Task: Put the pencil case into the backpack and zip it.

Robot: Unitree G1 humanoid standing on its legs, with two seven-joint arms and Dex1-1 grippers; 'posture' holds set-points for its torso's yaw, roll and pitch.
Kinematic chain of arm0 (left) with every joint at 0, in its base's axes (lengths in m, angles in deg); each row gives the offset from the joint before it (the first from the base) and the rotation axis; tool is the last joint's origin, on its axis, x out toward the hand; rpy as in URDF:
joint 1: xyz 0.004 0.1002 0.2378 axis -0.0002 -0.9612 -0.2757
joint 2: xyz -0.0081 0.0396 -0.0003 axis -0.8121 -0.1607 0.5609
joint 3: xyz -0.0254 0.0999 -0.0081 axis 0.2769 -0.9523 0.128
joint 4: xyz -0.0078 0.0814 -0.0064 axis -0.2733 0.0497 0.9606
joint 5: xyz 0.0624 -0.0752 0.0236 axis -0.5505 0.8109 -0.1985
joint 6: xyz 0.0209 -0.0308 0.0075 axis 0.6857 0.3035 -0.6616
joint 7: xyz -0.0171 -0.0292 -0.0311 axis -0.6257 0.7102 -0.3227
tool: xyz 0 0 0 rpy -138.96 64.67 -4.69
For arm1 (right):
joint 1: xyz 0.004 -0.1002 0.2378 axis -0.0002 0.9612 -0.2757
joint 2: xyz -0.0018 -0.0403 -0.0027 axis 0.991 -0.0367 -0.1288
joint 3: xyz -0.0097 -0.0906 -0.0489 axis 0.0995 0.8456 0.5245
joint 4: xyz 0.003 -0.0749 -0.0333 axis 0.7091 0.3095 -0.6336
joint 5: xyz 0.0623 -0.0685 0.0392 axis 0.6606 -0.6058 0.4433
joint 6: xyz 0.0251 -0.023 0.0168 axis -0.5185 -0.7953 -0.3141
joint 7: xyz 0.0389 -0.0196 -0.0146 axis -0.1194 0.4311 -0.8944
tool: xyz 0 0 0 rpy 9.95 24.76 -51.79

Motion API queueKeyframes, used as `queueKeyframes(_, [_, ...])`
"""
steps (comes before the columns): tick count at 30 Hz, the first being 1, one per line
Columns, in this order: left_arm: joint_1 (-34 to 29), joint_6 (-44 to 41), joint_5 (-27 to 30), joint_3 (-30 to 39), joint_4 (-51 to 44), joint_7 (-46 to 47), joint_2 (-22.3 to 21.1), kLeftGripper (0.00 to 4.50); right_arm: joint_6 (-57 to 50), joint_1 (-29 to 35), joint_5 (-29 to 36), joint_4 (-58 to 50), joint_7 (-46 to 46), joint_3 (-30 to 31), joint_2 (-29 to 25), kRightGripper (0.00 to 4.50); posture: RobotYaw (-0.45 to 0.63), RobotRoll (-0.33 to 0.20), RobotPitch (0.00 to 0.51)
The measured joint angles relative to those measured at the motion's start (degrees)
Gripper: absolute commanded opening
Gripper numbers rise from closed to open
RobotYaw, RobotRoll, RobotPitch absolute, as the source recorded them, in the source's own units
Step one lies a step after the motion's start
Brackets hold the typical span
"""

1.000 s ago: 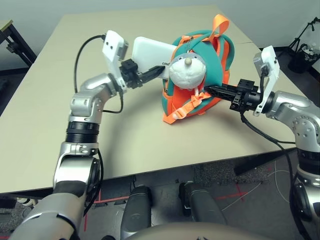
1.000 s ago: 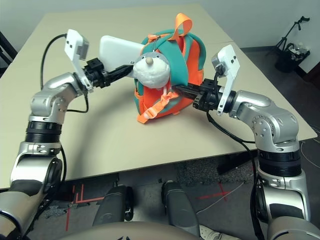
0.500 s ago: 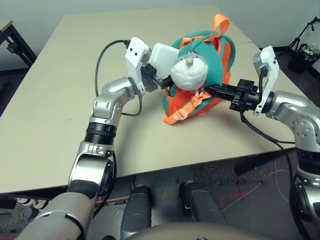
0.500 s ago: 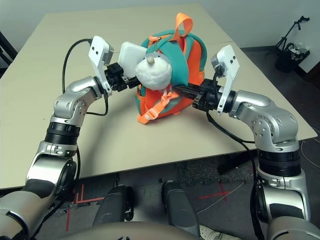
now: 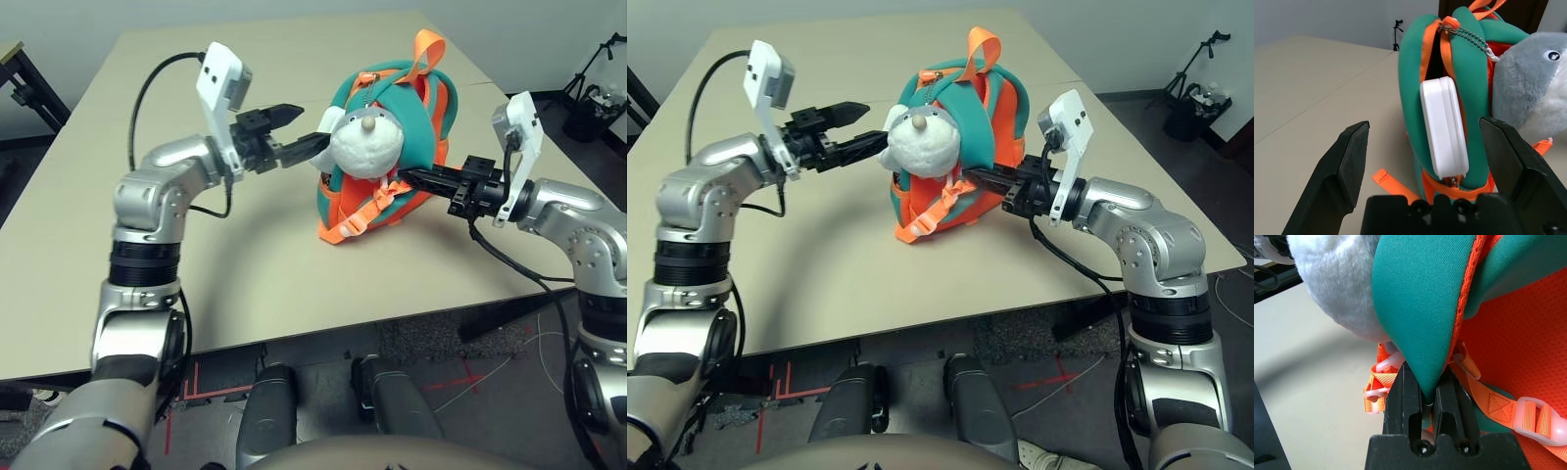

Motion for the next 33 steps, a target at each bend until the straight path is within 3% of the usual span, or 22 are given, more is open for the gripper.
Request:
queueKeyframes(8, [-0.12, -4.13, 9.79, 10.44, -0.1, 1.07, -1.31, 4.48, 0.6, -0.48, -0.59, 0.6, -0.3, 0.69, 0.08, 0.0, -0.1, 0.0, 0.096])
queueKeyframes(13, [-3.48, -6.33, 13.81, 12.47, -0.99, 2.11, -1.35, 2.8, 0.96, -0.61, -1.19, 0.68, -0.7, 0.81, 0.07, 0.0, -0.11, 0.0, 0.096])
queueKeyframes(20, [-6.41, -7.9, 15.42, 9.33, -3.88, 2.69, 0.27, 0.03, 0.99, -0.96, -1.38, 0.93, -0.9, 0.84, 0.07, 0.0, -0.11, 0.0, 0.095])
queueKeyframes(33, [-4.01, -2.93, 9.86, -0.43, 2.19, 2.13, 4.45, 0.03, 1.01, -1.19, -1.66, 0.94, -1.12, 0.83, 0.25, 0.0, -0.13, 0.0, 0.094])
